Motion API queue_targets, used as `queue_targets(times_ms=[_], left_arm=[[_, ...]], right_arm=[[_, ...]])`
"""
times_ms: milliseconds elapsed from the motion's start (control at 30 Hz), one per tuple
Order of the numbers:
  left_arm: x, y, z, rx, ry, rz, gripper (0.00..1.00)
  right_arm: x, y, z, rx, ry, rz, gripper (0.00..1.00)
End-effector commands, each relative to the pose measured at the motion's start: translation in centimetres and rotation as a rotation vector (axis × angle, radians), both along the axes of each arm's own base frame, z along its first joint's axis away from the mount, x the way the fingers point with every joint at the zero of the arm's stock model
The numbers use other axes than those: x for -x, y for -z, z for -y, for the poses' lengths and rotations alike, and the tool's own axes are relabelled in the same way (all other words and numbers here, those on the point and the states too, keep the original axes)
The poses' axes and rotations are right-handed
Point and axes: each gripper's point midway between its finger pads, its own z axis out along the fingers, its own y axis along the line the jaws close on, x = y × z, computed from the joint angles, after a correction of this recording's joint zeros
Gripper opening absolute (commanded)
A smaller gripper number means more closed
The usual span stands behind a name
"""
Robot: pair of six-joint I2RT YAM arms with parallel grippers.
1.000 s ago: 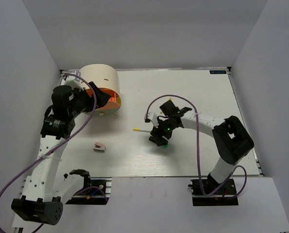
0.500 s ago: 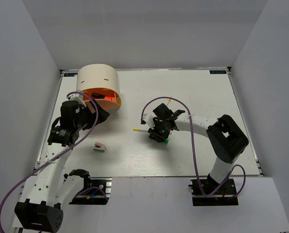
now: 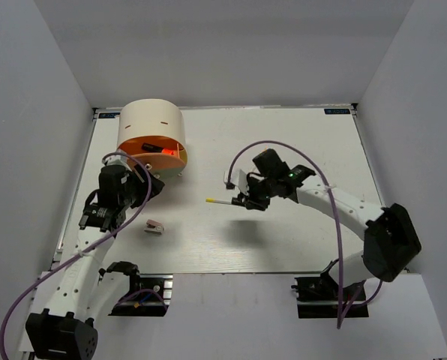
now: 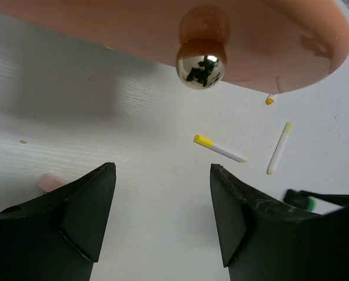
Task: Sort the stationery into containers
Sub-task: Grab a piece of stationery with the right arm, then place the stationery into the container
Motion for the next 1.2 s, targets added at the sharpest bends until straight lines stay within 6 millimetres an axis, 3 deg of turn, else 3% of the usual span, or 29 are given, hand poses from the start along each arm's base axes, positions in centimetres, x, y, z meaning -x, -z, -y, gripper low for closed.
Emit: queue_targets(times_ms=[0, 33, 133, 167, 200, 233, 267, 300, 333, 500, 633, 700, 733, 867, 1133, 1167], left_arm=[[-0.4, -1.5, -0.4, -0.005, -0.026, 0.112, 0.75], [-0.4, -1.7, -0.6, -0.007, -0.034, 0.128, 0.75], [0.0, -1.5, -1.0, -0.017, -0.046, 0.176, 0.75], [0.0, -1.5, -1.0, -0.015, -0.047, 0.19, 0.75], [0.1, -1.5, -1.0, -0.02, -0.042, 0.205, 0.75], [0.4, -1.3, -1.1, -0.018, -0.043, 0.217, 0.75], [0.3, -1.4, -1.2, -0.02, -0.051, 0.23, 0.75], [0.4, -1.6, -1.2, -0.019, -0.051, 0.239, 0.76], [0.4, -0.9, -1.4, -0.026, -0.06, 0.226, 0.76], [0.7, -0.6, -1.6, -0.011, -0.078, 0.235, 0.76], [0.7, -0.4, -1.5, -0.003, -0.083, 0.234, 0.76], [0.6, -0.4, -1.7, -0.007, -0.091, 0.234, 0.77], [0.6, -0.4, -1.7, -0.007, -0.091, 0.234, 0.77], [0.4, -1.1, -1.7, -0.004, -0.091, 0.254, 0.77], [-0.3, -1.9, -1.2, 0.001, -0.068, 0.281, 0.77], [-0.3, -1.8, -1.3, -0.008, -0.063, 0.283, 0.77]], right_arm=[[-2.1, -7.5, -3.3, -0.182, -0.152, 0.173, 0.06], [-2.5, -8.2, -3.8, -0.198, -0.155, 0.184, 0.05], [-5.5, -13.5, -7.5, -0.321, -0.162, 0.253, 0.05], [-5.6, -14.0, -8.4, -0.345, -0.174, 0.246, 0.05], [-7.0, -16.7, -10.1, -0.395, -0.183, 0.29, 0.05], [-7.3, -16.3, -11.2, -0.418, -0.168, 0.232, 0.05], [-7.4, -17.4, -12.3, -0.46, -0.18, 0.221, 0.05], [-8.0, -21.5, -13.7, -0.538, -0.197, 0.264, 0.04], [-8.9, -20.1, -15.0, -0.542, -0.173, 0.212, 0.04], [-9.7, -26.4, -19.7, -0.762, -0.239, 0.252, 0.04], [-8.5, -26.6, -21.2, -0.836, -0.305, 0.213, 0.04], [-7.8, -27.8, -22.2, -0.91, -0.346, 0.214, 0.04], [-7.8, -27.2, -22.3, -0.912, -0.345, 0.199, 0.04], [-7.2, -27.5, -23.5, -0.966, -0.365, 0.193, 0.02], [-9.1, -27.0, -25.8, -1.086, -0.33, 0.177, 0.05], [-9.4, -26.1, -26.4, -1.084, -0.322, 0.157, 0.05]])
